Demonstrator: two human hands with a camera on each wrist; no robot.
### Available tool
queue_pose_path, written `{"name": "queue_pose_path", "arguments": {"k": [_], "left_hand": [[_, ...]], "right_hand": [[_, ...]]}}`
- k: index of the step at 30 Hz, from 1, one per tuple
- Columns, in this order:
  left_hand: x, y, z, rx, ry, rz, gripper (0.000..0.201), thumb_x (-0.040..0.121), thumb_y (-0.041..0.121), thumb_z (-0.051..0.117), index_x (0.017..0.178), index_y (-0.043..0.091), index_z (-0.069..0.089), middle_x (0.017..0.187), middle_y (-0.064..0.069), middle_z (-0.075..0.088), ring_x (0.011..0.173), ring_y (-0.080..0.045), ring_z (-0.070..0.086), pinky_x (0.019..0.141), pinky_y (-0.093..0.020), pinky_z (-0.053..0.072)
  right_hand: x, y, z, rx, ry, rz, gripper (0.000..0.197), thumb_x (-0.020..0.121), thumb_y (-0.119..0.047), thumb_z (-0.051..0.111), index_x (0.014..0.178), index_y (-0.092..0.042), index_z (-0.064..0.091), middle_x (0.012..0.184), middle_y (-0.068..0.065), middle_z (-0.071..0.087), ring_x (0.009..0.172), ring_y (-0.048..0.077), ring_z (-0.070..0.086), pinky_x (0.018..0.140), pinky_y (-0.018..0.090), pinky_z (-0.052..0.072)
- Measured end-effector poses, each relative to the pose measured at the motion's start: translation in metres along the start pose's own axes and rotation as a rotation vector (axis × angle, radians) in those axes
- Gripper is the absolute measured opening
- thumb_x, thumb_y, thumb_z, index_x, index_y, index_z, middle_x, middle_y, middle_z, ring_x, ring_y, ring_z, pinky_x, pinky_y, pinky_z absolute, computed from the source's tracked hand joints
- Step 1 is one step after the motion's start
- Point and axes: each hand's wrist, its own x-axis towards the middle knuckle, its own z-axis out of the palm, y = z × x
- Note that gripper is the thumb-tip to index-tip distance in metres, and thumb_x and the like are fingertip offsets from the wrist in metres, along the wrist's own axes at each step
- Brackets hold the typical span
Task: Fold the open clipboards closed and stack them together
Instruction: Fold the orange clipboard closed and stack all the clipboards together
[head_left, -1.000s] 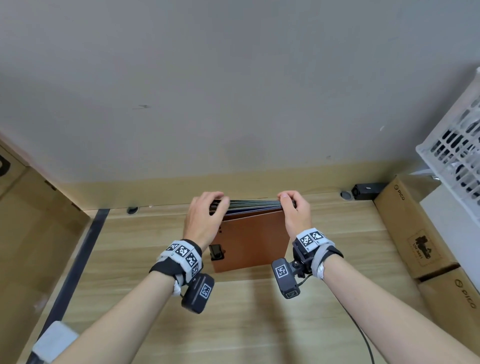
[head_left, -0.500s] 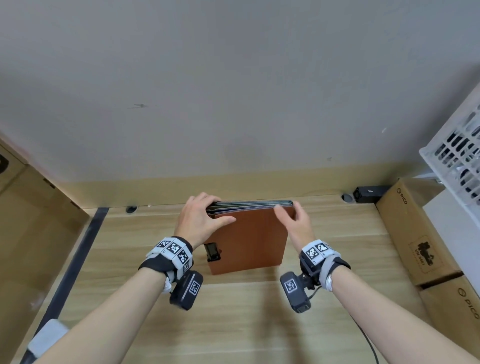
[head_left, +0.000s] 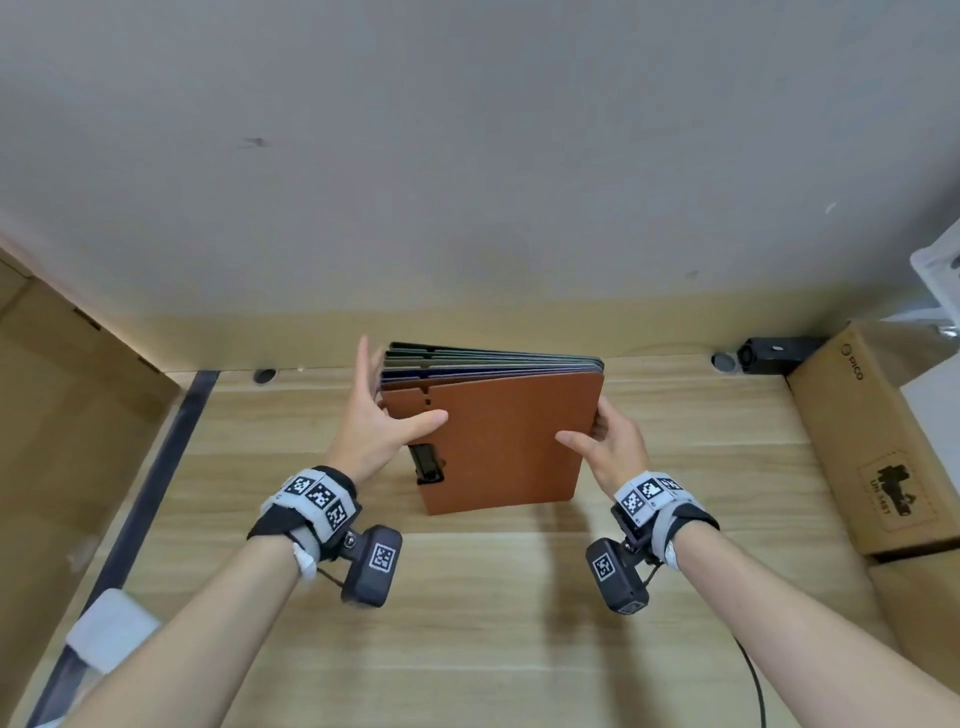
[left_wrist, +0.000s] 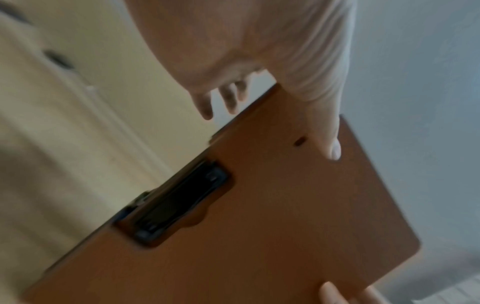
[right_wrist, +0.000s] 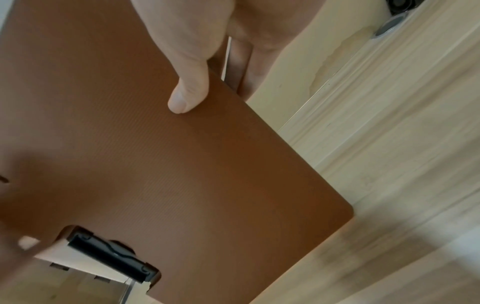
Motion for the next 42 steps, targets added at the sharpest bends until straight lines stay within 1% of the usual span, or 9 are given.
{"name": "queue_pose_path", "arguments": {"k": [3,5,7,14,17,21,28,33,42], "left_hand": [[-0.002,-0.037,0.013,0.098,-0.130,-0.151,0.089,0.058,0.025,0.093,0.134,0.021,0.047,0.126,0.005,0.062,0.117,-0.015,0.059,0.104,-0.037,0.046],[0.001,-0.055,0.023,0.147,-0.137,-0.185,0.072,0.063,0.012,0.089,0.125,0.016,0.052,0.110,0.008,0.064,0.103,-0.011,0.062,0.102,-0.040,0.048],[0.006,-0.068,0.029,0.150,-0.120,-0.204,0.064,0.067,0.004,0.085,0.122,0.011,0.053,0.105,0.008,0.064,0.097,-0.006,0.061,0.101,-0.041,0.048],[0.010,-0.096,0.029,0.296,-0.133,-0.164,0.040,0.077,0.013,0.079,0.112,0.008,0.062,0.107,-0.003,0.070,0.102,-0.020,0.064,0.100,-0.041,0.048],[0.008,-0.091,0.022,0.300,-0.162,-0.129,0.045,0.081,0.014,0.076,0.122,0.010,0.056,0.114,0.001,0.065,0.105,-0.014,0.059,0.094,-0.028,0.044],[0.023,-0.084,-0.007,0.346,-0.222,-0.107,0.038,0.080,0.023,0.078,0.113,0.018,0.060,0.109,0.004,0.066,0.105,-0.016,0.060,0.091,-0.030,0.045],[0.048,-0.100,-0.086,0.227,-0.326,-0.163,0.046,0.085,0.018,0.073,0.127,0.019,0.054,0.109,0.010,0.065,0.097,0.001,0.061,0.083,-0.016,0.045],[0.047,-0.159,-0.149,0.151,-0.266,-0.240,0.047,0.087,0.012,0.071,0.131,0.019,0.054,0.109,0.015,0.064,0.103,-0.008,0.062,0.102,-0.035,0.048],[0.066,-0.244,-0.258,0.159,-0.091,-0.399,0.064,0.088,0.031,0.068,0.144,0.010,0.044,0.147,-0.003,0.048,0.137,-0.020,0.044,0.116,-0.042,0.033]], "right_hand": [[0.001,0.005,-0.001,0.036,-0.020,-0.009,0.043,0.080,-0.006,0.074,0.115,-0.027,0.059,0.109,-0.007,0.070,0.099,0.005,0.067,0.090,0.025,0.053],[0.002,0.008,-0.001,0.051,-0.024,-0.019,0.042,0.080,-0.006,0.074,0.116,-0.023,0.060,0.110,-0.005,0.070,0.100,0.006,0.067,0.089,0.023,0.053],[0.005,0.014,-0.001,0.067,-0.030,-0.025,0.044,0.080,-0.005,0.074,0.119,-0.020,0.060,0.111,-0.003,0.070,0.102,0.008,0.067,0.089,0.022,0.053],[-0.002,0.045,0.007,0.050,-0.029,0.077,0.040,0.083,-0.004,0.071,0.120,-0.016,0.063,0.109,-0.006,0.071,0.100,0.004,0.068,0.095,0.031,0.053],[0.002,0.043,0.010,0.041,-0.015,0.072,0.034,0.083,-0.007,0.071,0.115,-0.020,0.064,0.108,-0.005,0.072,0.100,0.006,0.068,0.095,0.033,0.054],[0.015,0.034,0.024,0.004,-0.017,0.064,0.034,0.083,-0.011,0.072,0.111,-0.027,0.064,0.109,-0.006,0.072,0.102,0.009,0.068,0.095,0.039,0.053],[0.034,0.023,0.104,-0.102,-0.027,0.134,0.034,0.085,-0.020,0.072,0.118,-0.016,0.064,0.108,-0.005,0.072,0.100,0.011,0.068,0.094,0.040,0.054],[0.036,0.032,0.196,-0.143,-0.100,0.238,0.027,0.085,-0.019,0.071,0.111,-0.015,0.067,0.103,-0.005,0.073,0.095,0.012,0.070,0.092,0.042,0.055],[0.062,0.043,0.347,-0.262,-0.171,0.336,0.026,0.079,-0.032,0.074,0.102,-0.022,0.068,0.100,0.000,0.074,0.090,0.020,0.070,0.089,0.044,0.055]]}}
